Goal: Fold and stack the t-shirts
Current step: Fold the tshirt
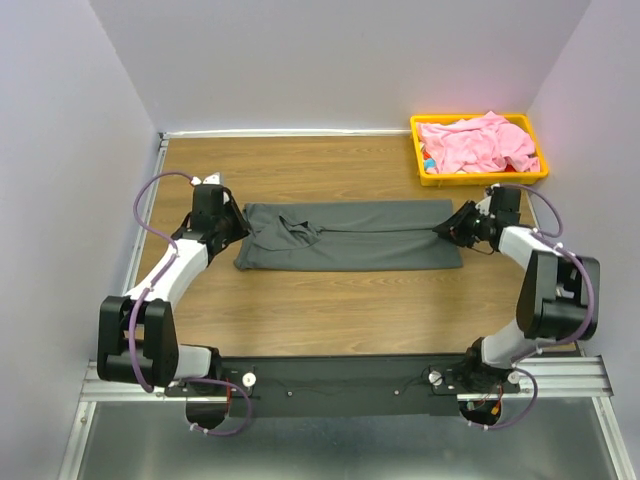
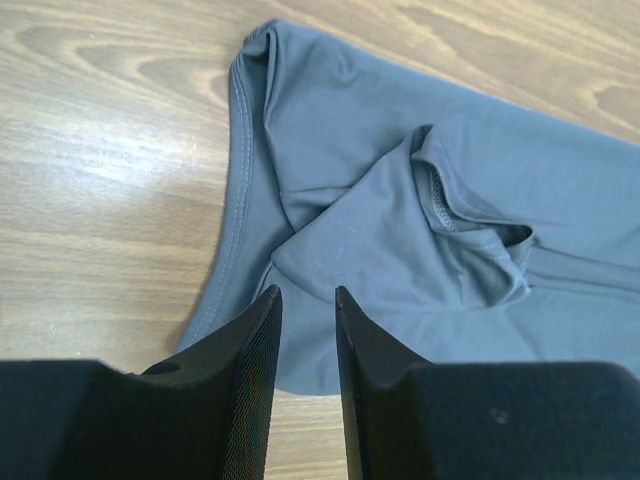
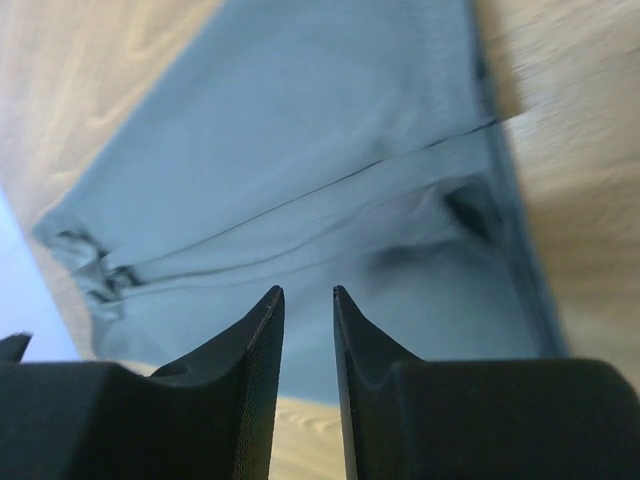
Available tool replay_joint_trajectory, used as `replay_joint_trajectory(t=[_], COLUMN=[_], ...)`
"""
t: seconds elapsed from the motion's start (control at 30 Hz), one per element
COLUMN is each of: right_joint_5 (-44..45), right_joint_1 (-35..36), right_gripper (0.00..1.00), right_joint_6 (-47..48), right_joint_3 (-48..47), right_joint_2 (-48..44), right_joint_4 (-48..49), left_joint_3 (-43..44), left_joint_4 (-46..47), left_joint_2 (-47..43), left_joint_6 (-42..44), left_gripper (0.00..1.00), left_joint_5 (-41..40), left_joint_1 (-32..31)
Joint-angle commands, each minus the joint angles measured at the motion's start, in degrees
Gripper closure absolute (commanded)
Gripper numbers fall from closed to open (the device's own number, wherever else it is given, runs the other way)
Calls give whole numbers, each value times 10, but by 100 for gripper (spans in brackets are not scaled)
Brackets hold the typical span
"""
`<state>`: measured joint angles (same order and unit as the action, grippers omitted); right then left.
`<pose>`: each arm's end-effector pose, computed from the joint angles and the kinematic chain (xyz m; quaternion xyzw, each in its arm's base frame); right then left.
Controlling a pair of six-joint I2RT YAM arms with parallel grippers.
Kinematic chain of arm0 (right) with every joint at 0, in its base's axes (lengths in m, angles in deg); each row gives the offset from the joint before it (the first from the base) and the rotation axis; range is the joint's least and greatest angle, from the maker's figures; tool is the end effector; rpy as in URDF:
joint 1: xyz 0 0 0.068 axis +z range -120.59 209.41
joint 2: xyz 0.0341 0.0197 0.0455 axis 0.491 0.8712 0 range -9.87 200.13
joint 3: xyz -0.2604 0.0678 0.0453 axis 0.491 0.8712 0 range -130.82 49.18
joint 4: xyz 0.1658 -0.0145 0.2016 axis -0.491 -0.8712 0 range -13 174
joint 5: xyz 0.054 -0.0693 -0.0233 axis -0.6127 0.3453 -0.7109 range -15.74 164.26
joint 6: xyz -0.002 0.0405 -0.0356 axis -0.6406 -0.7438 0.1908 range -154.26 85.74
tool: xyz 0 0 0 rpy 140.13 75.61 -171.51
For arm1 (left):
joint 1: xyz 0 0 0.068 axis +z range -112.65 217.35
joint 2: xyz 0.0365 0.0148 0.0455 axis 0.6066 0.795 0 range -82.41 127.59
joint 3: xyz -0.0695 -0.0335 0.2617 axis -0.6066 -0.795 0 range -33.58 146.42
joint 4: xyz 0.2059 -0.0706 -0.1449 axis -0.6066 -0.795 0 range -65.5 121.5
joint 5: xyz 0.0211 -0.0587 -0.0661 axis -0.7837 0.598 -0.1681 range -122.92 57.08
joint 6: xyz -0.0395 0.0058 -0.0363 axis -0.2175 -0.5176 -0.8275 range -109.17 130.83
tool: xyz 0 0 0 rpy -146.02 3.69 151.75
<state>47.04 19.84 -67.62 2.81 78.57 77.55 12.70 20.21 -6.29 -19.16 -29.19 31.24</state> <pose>0.3034 -0.0346 0.1786 0.2551 0.8764 0.2863 0.2914 0.2797 -0.0322 0.2280 -0.1752 0.8930 -0.1563 0.3839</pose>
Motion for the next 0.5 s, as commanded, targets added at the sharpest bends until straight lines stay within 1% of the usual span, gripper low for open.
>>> replay_joint_trajectory(t=[0.0, 0.13, 0.2, 0.27, 0.37, 0.4, 0.47], right_joint_5=[28, 75, 81, 82, 82, 84, 81], right_joint_1=[-12, -28, -27, -18, 34, 72, 115], right_gripper=[68, 69, 67, 63, 57, 56, 54], right_joint_6=[9, -23, -35, -24, 37, 65, 84], right_joint_3=[-30, -36, -35, -49, -98, -112, -131], right_joint_2=[69, 96, 75, 47, 21, 14, 16], right_joint_4=[24, 21, 22, 22, 1, -10, -14], left_joint_3=[-17, -31, -41, -52, -56, -53, -51], left_joint_4=[13, 7, 6, 14, 12, 9, 9], left_joint_2=[-3, -11, -25, -38, -38, -36, -30], left_joint_6=[15, 3, -14, -22, -15, -11, -13], left_gripper=[64, 64, 64, 64, 64, 64, 64], left_joint_5=[19, 11, 21, 26, 26, 26, 28], left_joint_1=[0, 0, 0, 0, -2, -3, -7])
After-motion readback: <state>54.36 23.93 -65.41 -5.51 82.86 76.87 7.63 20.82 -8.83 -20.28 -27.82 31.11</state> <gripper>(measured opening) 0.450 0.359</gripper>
